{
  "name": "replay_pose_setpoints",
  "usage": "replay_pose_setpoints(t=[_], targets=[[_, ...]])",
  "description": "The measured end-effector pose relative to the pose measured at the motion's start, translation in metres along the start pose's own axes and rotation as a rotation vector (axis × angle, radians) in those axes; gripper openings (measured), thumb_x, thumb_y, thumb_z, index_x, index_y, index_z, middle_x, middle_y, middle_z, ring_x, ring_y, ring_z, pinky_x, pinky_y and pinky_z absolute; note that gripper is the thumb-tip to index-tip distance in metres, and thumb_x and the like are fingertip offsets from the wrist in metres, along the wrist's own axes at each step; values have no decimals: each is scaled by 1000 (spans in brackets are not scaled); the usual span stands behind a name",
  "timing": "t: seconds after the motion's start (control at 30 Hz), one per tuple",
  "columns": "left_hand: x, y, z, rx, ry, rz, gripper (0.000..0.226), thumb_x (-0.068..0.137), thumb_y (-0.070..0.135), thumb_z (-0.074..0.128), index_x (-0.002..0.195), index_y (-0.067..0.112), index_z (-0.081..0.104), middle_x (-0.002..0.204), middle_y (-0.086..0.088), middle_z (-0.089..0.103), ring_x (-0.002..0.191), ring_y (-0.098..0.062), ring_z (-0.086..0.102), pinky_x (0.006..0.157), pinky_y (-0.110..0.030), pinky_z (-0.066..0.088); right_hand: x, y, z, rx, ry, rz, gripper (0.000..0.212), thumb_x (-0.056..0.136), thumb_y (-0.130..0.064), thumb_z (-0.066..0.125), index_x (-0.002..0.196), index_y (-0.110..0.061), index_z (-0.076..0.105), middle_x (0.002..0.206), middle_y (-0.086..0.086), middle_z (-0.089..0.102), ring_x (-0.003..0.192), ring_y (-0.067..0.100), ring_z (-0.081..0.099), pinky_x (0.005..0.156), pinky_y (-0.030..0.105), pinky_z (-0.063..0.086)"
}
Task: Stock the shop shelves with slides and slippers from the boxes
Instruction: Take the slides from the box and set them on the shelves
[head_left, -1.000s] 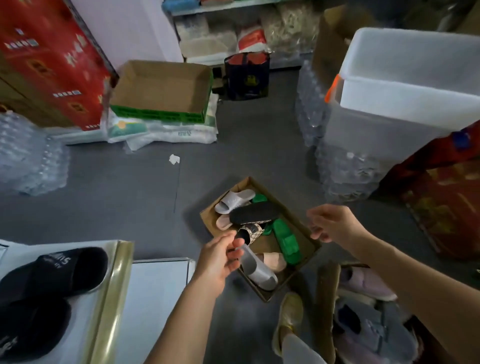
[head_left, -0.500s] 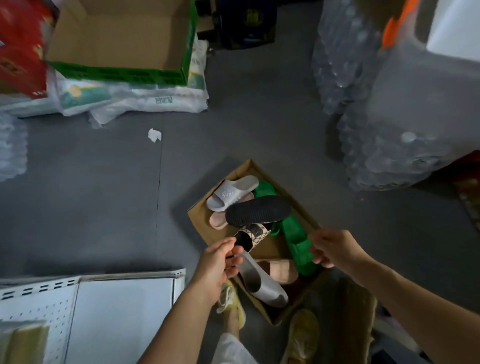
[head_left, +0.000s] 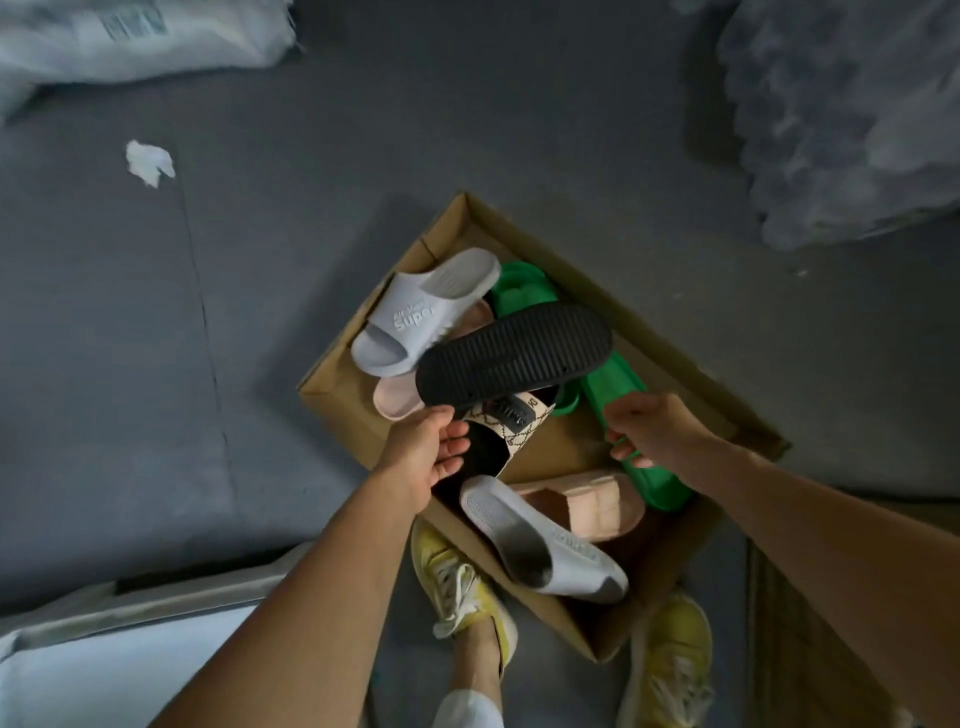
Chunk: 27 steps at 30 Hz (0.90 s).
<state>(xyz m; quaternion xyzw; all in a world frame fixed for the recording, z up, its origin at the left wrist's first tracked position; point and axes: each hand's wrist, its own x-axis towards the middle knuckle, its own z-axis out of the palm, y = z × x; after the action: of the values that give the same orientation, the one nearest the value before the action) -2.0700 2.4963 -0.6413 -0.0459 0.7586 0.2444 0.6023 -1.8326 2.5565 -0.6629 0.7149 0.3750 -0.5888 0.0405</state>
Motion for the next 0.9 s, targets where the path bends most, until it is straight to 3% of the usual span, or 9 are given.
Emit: replay_pose_setpoints(t=[0.17,0.27,0.37,0.43,0.53,0.63,0.7,0.77,0.9], targets=[[39,-13,4,97,2,7,11,101,19,50,101,20,61,85,0,66,73,-14,62,63,-29,47,20,28,35,-159,-103,-39,22,91,-8,53,78,-19,67,66,4,61,55,16,55,48,22,43],[49,-24,4,112,-8,7,14,100,18,52,110,18,61,88,-1,68,75,-14,63,61,-28,48,23,39,57,-219,-168,-51,10,91,-17,59,86,-20,68,69,1,63,59,12,56,48,19,43],[54,-38,3,90,-19,3,14,100,18,53,111,18,61,89,-2,68,76,-14,65,62,-28,50,25,54,88,-356,-236,-87,18,86,-34,67,100,-22,66,91,-1,67,74,9,57,61,21,44],[56,-48,2,60,-19,5,13,100,18,52,110,19,61,91,-1,68,78,-14,65,64,-28,50,31,66,114,-482,-247,-133,36,84,-40,68,115,-24,60,110,2,66,93,17,61,78,28,51],[60,-62,-5,15,-12,57,14,101,17,49,107,21,61,93,-2,68,80,-15,65,67,-28,51,38,82,151,-722,-245,-207,56,86,-44,64,134,-23,48,126,8,60,114,27,56,94,33,46],[57,-72,-19,-6,7,110,16,101,14,48,104,22,62,91,-2,67,76,-14,64,68,-27,50,29,85,161,-856,-77,-311,35,91,-41,54,123,-26,52,116,8,62,106,29,59,80,28,41],[51,-75,-33,-23,33,121,18,101,12,47,109,19,62,90,-2,67,76,-14,63,68,-27,50,20,81,153,-707,52,-355,18,90,-40,55,99,-24,53,93,5,64,83,27,60,65,28,37],[46,-76,-49,-58,72,127,21,101,11,47,113,16,63,92,-3,68,79,-14,64,70,-28,50,14,71,135,-380,143,-324,20,85,-37,63,85,-23,49,75,-2,58,68,20,55,60,29,38],[32,-72,-67,-167,182,102,22,100,10,49,116,13,64,100,-6,68,93,-19,64,76,-31,51,1,32,101,431,252,-142,30,81,-20,69,108,-8,62,93,11,69,82,25,67,69,39,58]])
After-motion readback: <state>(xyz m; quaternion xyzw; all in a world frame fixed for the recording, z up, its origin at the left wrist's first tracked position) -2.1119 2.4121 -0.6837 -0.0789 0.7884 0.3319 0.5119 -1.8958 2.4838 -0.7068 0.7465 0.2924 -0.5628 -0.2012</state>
